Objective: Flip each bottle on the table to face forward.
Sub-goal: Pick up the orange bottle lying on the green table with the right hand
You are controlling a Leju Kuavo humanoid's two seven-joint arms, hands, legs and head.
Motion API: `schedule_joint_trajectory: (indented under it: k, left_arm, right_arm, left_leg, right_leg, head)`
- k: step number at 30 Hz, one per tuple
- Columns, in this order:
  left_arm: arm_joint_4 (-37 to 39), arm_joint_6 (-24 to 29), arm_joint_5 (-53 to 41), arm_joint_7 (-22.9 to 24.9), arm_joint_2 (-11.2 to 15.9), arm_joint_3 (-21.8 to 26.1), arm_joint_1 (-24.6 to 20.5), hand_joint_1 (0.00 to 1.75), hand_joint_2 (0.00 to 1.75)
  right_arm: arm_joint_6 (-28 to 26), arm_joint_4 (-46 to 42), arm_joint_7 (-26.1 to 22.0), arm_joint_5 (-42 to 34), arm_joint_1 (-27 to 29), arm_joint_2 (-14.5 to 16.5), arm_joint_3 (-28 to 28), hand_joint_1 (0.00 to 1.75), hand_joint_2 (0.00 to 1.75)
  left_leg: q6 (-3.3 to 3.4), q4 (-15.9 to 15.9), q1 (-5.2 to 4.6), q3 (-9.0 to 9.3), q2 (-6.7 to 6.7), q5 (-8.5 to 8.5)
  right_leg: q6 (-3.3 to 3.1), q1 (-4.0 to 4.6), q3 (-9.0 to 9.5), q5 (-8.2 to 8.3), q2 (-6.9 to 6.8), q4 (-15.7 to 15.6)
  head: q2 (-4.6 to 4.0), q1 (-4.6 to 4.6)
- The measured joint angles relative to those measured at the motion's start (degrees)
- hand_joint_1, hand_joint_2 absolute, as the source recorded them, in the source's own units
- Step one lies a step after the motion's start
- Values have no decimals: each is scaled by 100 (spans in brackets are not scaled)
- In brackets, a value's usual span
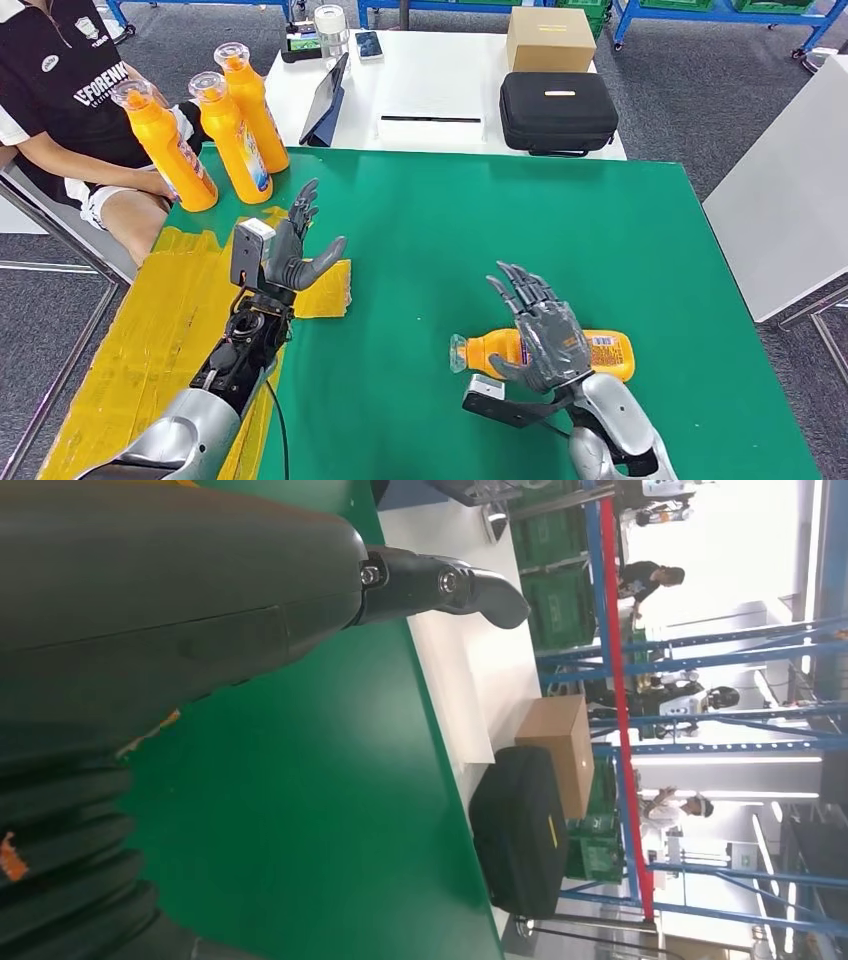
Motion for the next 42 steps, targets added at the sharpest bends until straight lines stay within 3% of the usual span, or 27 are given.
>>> schedule_joint_trajectory:
  k: [8, 25, 32, 37, 42]
  left_arm:
    - [0, -1, 0, 0, 50, 2, 10, 0, 175]
    - [-3, 16, -4, -7, 68, 2, 18, 0, 175]
    - [-129, 16, -48, -27, 107, 12, 126, 0, 175]
    - [-235, -22, -92, -7, 128, 35, 207, 0, 175]
    - [-288, -55, -160, 36, 121, 44, 213, 0, 175]
  right_arm:
    - [4, -517, 2, -15, 189, -176, -208, 0, 175]
    - [3, -702, -11, -114, 302, -254, -359, 0, 175]
    - [617, -786, -155, -471, 564, -452, -963, 0, 175]
    - [917, -604, -470, -682, 652, -564, -1718, 0, 175]
    - [956, -194, -621, -345, 627, -571, -2244, 0, 175]
  left_leg:
    - [0, 0, 0, 2, 1, 0]
    - [0, 0, 0, 2, -2, 0]
    - [1, 0, -2, 0, -3, -1]
    - [2, 0, -3, 1, -2, -2]
    - [3, 0, -2, 1, -1, -2]
  right_leg:
    - [0, 0, 1, 0, 0, 0]
    - [0, 0, 1, 0, -1, 0]
    - [0, -2, 0, 0, -2, -2]
    - [0, -3, 0, 0, -2, -3]
    - [1, -2, 1, 0, -2, -3]
  head:
    - [0, -1]
    - [0, -1]
    - [0, -1]
    - [0, -1]
    - [0, -1]
